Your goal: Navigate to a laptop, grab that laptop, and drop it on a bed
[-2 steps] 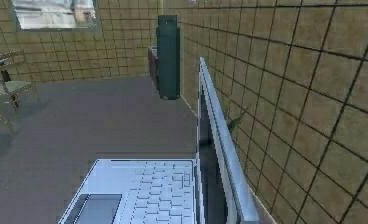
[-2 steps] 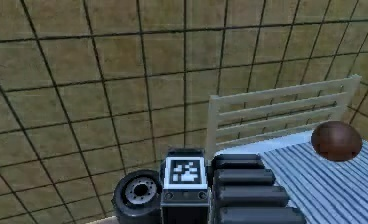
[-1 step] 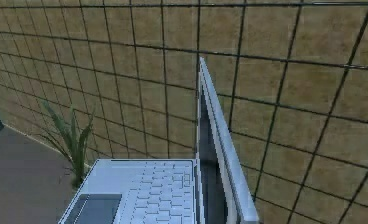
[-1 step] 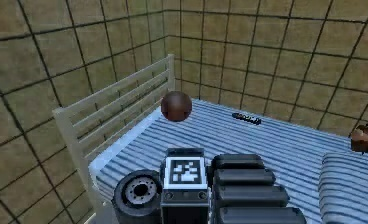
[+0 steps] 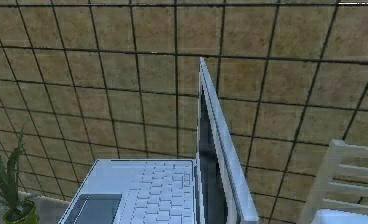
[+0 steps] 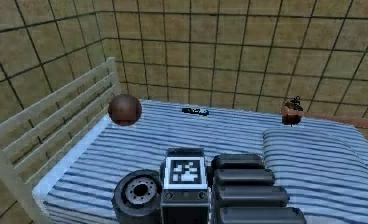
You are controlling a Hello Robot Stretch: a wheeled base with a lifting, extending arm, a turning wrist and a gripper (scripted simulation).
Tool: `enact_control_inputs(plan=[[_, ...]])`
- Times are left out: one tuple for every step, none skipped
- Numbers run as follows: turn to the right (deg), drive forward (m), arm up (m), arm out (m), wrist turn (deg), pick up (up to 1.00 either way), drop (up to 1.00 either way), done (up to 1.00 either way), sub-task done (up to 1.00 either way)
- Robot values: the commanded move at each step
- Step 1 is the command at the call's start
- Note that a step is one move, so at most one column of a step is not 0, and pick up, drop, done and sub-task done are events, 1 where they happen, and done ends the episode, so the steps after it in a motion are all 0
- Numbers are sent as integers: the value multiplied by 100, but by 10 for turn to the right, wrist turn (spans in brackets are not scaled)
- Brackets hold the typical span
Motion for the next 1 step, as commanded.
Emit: enact_control_inputs(plan=[[0, 0, 0, 48, 0, 0, 0, 0, 0]])
